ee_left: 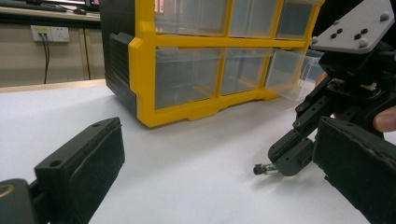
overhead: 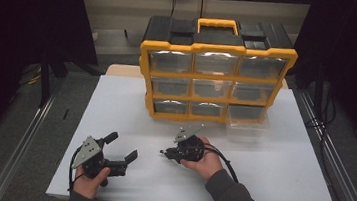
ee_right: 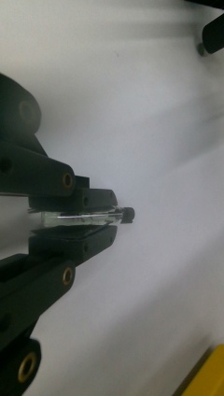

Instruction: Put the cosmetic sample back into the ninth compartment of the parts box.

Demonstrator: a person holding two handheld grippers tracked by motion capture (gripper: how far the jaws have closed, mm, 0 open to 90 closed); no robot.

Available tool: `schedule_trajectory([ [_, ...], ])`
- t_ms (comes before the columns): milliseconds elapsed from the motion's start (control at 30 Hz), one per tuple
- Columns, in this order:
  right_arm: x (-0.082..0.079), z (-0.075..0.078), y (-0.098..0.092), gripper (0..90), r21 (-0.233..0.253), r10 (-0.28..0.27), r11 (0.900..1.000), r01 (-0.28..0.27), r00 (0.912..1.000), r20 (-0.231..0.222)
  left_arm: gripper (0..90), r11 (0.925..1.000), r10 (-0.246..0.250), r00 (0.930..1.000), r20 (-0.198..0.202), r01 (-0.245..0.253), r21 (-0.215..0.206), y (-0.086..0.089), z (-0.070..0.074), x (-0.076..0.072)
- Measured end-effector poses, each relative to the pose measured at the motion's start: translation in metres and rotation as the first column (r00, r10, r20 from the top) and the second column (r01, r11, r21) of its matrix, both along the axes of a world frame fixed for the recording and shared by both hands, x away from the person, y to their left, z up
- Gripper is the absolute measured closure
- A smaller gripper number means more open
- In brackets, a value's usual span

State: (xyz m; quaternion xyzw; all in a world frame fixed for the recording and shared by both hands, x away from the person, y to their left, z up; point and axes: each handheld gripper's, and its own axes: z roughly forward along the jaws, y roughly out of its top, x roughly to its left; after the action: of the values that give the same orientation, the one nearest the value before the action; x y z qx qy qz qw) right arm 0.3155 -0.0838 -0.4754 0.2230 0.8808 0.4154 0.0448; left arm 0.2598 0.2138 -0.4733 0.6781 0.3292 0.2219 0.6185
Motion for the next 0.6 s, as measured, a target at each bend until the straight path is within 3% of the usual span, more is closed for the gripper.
schedule_trajectory([
  [600, -0.008, 0.025, -0.022, 82.4, 0.071, -0.038, 0.997, 0.037, 0.9992, 0.012, 2.3, 0.9999, -0.01, 0.9999, 0.011, 0.01, 0.008, 0.0, 0.001, -0.001],
])
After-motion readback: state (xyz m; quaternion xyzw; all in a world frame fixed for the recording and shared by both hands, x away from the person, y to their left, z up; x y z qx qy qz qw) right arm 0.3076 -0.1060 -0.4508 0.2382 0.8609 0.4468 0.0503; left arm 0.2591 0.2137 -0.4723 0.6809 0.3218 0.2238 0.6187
